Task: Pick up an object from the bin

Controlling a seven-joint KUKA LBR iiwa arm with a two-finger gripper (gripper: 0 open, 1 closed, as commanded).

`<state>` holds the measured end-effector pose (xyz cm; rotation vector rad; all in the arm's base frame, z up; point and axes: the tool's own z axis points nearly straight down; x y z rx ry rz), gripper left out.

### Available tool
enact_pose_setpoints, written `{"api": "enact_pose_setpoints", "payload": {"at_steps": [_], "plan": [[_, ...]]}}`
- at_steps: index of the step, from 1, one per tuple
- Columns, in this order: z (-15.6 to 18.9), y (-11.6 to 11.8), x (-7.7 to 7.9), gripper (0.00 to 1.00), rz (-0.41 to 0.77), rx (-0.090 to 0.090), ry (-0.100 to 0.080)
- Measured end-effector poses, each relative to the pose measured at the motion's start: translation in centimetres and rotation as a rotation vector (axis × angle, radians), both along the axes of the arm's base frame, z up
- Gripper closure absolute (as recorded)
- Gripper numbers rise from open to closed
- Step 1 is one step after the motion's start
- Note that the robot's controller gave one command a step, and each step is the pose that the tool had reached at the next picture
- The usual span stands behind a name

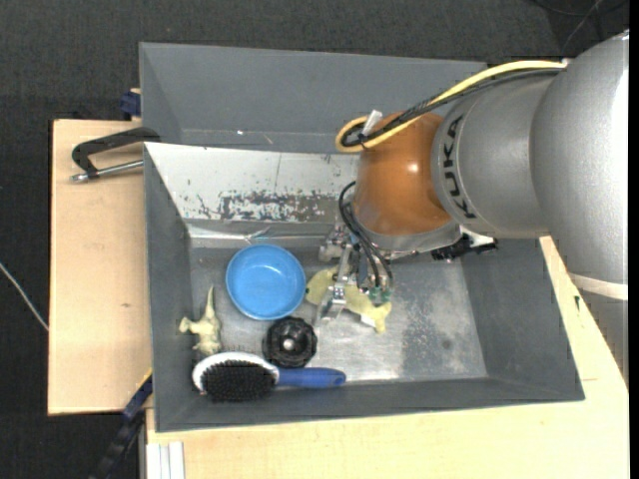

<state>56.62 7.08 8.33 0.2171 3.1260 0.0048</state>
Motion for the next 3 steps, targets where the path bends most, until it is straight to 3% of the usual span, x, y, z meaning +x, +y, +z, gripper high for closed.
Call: {"api": "enact_pose_setpoints", "payload": {"at_steps": [2, 3], "plan": [[2.0, 0.3, -3.2, 0.00, -0.229, -0.001, 0.007], [-0.9, 0.4, -3.2, 0.00, -0.485, 0.003, 0.008]]}}
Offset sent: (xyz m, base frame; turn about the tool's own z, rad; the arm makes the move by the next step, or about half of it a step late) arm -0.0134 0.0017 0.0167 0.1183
